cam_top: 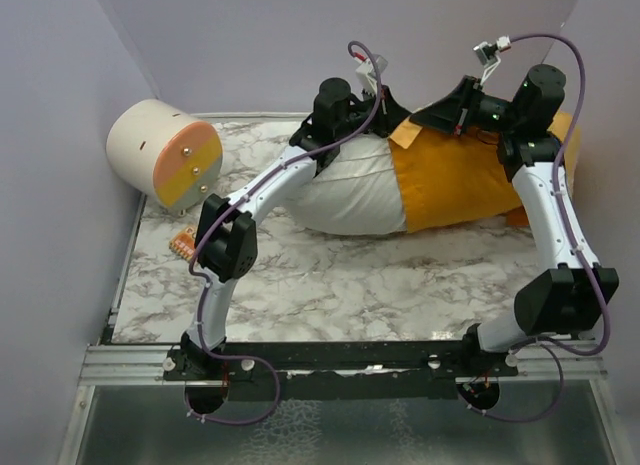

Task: Put the pillow into the pillowcase
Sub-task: Stuff the pillow into the pillowcase.

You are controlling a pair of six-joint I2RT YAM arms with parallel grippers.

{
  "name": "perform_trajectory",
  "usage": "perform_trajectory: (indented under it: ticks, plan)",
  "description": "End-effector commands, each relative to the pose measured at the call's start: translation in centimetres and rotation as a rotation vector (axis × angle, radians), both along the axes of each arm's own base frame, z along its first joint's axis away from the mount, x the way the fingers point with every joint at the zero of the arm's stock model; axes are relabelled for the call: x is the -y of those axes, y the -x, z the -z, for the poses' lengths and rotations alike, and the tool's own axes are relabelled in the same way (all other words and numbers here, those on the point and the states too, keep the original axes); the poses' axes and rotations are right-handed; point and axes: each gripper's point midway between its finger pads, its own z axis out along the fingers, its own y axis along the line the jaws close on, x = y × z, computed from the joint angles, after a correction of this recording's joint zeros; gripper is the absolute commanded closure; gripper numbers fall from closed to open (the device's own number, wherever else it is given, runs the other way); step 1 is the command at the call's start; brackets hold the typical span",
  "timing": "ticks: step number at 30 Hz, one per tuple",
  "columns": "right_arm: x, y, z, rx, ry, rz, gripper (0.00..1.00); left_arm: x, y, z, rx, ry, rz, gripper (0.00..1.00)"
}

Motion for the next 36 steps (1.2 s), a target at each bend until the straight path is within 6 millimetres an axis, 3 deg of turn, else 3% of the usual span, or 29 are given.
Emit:
perform_trajectory:
  ticks: [1,4,10,13,16,19,22,25,27,28,30,33,36]
  plan:
    - [-2.1,1.9,-4.3,0.072,-0.012,-0.214,0.99,1.1,3.6,-3.8,0.077,0.042,0.061,1.0]
    - [-2.5,-0.1,-2.5,0.034,-0.013,-0.203,0.99,0.4,4.2,-3.7,0.088,0.045,0.047,1.0]
    - [-4.0,-3.6,4.7,-0.059,0.067,-0.158,0.99,-0.1,3.2,1.5,-0.016,0.013,0.048,1.0]
    - [-4.0,-5.5,6.2,-0.046,0.106,-0.136,0.99,-0.7,2.1,3.5,-0.051,-0.014,0.024,1.0]
    - [-4.2,-6.7,6.8,-0.047,0.108,-0.149,0.99,-2.6,0.1,4.2,-0.073,-0.039,-0.04,0.96]
    - [-4.2,-7.2,7.4,-0.047,0.105,-0.16,0.99,-6.4,-2.6,2.8,-0.054,-0.074,-0.147,0.71]
    - [-4.3,-7.2,8.1,-0.045,0.11,-0.161,0.99,-11.8,-4.5,-1.1,0.041,-0.116,-0.276,0.43]
    - [-4.3,-7.0,8.7,-0.053,0.107,-0.17,0.99,-18.0,-4.8,-5.3,0.147,-0.159,-0.396,0.24]
    - [-4.3,-6.8,9.1,-0.062,0.104,-0.178,0.99,-21.5,-4.0,-6.8,0.213,-0.208,-0.457,0.15]
    - [-4.3,-6.7,9.2,-0.061,0.103,-0.182,0.99,-23.1,-2.6,-8.3,0.26,-0.223,-0.481,0.11]
    - [-4.3,-6.6,9.4,-0.069,0.1,-0.19,0.99,-25.6,-0.4,-8.3,0.315,-0.298,-0.509,0.04]
    - [-4.3,-6.2,9.2,-0.066,0.096,-0.199,0.99,-28.1,3.8,-5.6,0.341,-0.402,-0.506,0.01]
    - [-4.3,-5.9,9.0,-0.06,0.095,-0.2,0.99,-28.4,9.1,-1.5,0.432,-0.45,-0.399,0.01]
